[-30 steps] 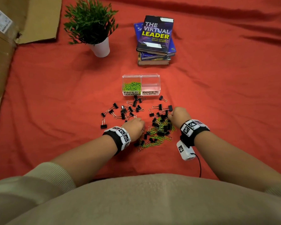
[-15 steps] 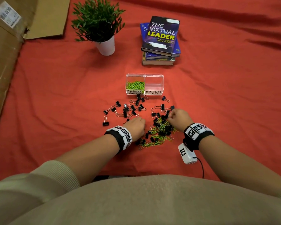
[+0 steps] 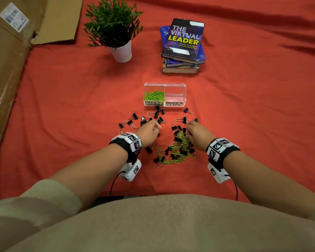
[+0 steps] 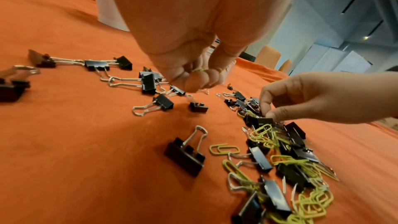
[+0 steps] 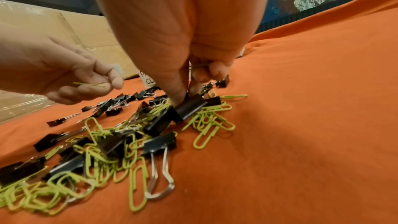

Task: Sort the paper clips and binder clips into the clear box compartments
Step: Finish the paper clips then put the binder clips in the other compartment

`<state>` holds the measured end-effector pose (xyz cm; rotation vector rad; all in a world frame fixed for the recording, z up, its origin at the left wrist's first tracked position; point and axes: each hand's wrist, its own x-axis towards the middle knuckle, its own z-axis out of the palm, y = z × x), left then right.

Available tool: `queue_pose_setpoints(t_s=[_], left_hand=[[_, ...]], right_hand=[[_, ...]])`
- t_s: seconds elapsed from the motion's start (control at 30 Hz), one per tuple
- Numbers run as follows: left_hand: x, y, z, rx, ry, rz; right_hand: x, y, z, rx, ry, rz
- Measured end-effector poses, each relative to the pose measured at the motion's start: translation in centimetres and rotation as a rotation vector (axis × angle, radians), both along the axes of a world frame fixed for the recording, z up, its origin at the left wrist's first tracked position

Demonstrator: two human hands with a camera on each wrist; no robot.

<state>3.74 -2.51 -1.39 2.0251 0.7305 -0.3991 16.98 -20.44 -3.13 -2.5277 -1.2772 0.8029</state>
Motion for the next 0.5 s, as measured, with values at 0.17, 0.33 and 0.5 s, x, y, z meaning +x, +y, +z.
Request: queue_pose_setpoints(t_s=[0.17,0.33,0.5], left_hand=[[-0.4,-0.8,-0.3,-0.104,0.064,-0.052],[-0.5,-1.6,-0.4,0.167,0.056,-0.252],[-1.0,-1.4,-1.4,0.316,0.072,-0.557]], right_hand=[[0.1,0.4,1.0,0.13,0.013,-0.092],[-2.1,0.9,1.9,0.086,0.064,0.156],[-4.0,1.3,1.3,-0.092,-0.013,0.284]])
